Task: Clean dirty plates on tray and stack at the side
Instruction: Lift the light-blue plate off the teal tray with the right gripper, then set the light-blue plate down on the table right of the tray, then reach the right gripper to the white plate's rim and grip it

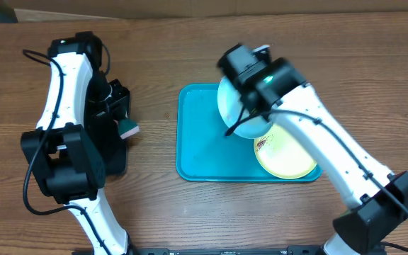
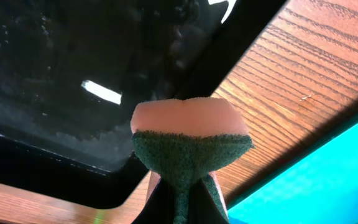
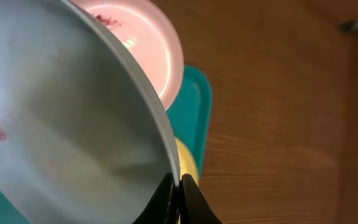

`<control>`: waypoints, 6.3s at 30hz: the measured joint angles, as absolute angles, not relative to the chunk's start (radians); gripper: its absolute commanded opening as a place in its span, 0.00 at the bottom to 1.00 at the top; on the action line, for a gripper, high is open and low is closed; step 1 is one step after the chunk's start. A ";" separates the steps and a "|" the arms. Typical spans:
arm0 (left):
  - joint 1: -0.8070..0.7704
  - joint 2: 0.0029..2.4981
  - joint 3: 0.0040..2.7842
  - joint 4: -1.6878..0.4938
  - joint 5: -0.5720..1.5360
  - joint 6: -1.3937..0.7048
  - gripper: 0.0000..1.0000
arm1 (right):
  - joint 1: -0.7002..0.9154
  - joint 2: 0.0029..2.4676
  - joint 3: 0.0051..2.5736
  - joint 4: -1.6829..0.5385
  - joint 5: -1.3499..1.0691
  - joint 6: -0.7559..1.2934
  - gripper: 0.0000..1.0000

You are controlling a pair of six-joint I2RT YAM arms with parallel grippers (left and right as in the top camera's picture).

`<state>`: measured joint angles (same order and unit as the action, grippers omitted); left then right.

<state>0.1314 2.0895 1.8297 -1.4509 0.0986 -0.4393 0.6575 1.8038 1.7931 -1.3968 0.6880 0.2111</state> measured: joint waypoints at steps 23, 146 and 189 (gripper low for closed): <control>0.136 2.090 1.830 -1.458 0.117 -0.384 0.04 | 1.072 1.804 1.794 -1.160 1.303 -0.093 0.04; -0.017 2.090 1.729 -1.339 0.216 -0.303 0.04 | -0.137 1.804 1.350 -0.780 -0.372 0.257 0.95; -0.018 2.090 1.728 -1.338 0.218 -0.303 0.04 | 0.124 1.972 1.348 -0.643 -0.100 0.680 0.34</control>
<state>-0.0181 2.0895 1.7279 -1.3380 0.2176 -0.3031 0.1242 1.9720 1.3479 -0.6434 -0.0998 0.6804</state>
